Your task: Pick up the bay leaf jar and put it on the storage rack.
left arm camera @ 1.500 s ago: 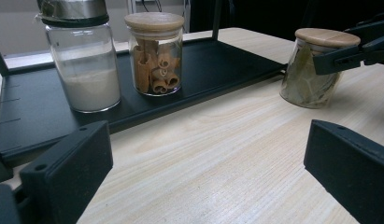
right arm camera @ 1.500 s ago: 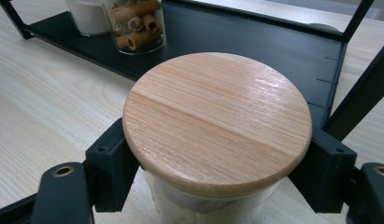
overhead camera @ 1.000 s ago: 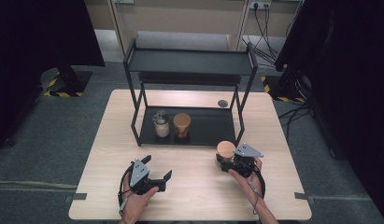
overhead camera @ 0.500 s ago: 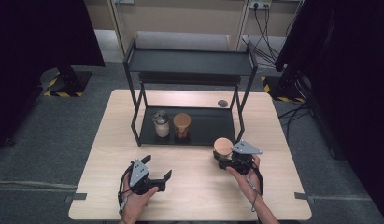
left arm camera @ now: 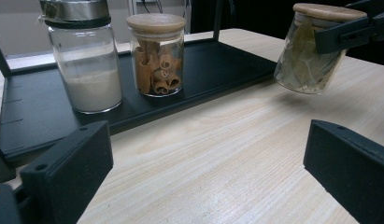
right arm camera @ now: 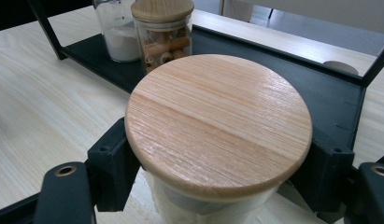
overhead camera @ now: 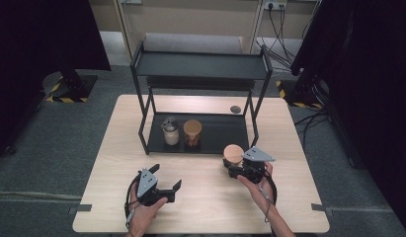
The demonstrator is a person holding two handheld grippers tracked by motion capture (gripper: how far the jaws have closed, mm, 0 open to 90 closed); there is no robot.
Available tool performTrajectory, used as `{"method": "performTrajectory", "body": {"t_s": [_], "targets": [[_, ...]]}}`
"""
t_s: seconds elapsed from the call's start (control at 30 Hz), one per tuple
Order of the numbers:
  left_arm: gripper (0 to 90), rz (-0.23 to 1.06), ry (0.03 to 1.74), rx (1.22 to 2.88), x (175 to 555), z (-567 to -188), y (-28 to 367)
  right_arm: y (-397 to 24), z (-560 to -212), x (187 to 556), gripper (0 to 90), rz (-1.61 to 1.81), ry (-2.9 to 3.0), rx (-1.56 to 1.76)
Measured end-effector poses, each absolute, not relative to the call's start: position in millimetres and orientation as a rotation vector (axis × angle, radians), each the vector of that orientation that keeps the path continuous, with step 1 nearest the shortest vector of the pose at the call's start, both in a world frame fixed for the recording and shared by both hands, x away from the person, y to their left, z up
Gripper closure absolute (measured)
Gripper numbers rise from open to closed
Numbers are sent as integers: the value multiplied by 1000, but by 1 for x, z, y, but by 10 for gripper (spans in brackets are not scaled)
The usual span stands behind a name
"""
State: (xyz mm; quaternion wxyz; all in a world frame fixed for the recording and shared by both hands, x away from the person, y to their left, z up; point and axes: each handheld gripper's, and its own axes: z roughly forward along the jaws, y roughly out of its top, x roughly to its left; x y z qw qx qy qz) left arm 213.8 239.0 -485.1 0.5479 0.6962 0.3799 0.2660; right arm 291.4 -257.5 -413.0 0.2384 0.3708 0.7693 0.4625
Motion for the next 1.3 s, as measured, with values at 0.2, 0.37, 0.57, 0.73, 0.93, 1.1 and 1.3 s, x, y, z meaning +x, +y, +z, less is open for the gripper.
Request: {"method": "performTrajectory", "body": {"t_s": [0.2,0.37,0.57,0.73,0.93,1.1,1.3], "targets": [[10,630,902,1647,214,-485,239,-255,-411,294,263,1268,2115,1007],[10,629,902,1646,214,-485,239,-253,-410,295,263,1271,2119,1001],[11,629,903,1646,214,-485,239,-252,-409,296,263,1275,2122,991],[10,630,901,1648,214,-485,239,-250,-407,297,263,1280,2122,987],[11,631,900,1644,214,-485,240,-248,-406,299,263,1285,2122,980],[11,631,900,1644,214,-485,240,-247,-405,301,263,1285,2120,979],[11,631,900,1644,214,-485,239,-246,-404,303,263,1287,2118,978]]}}
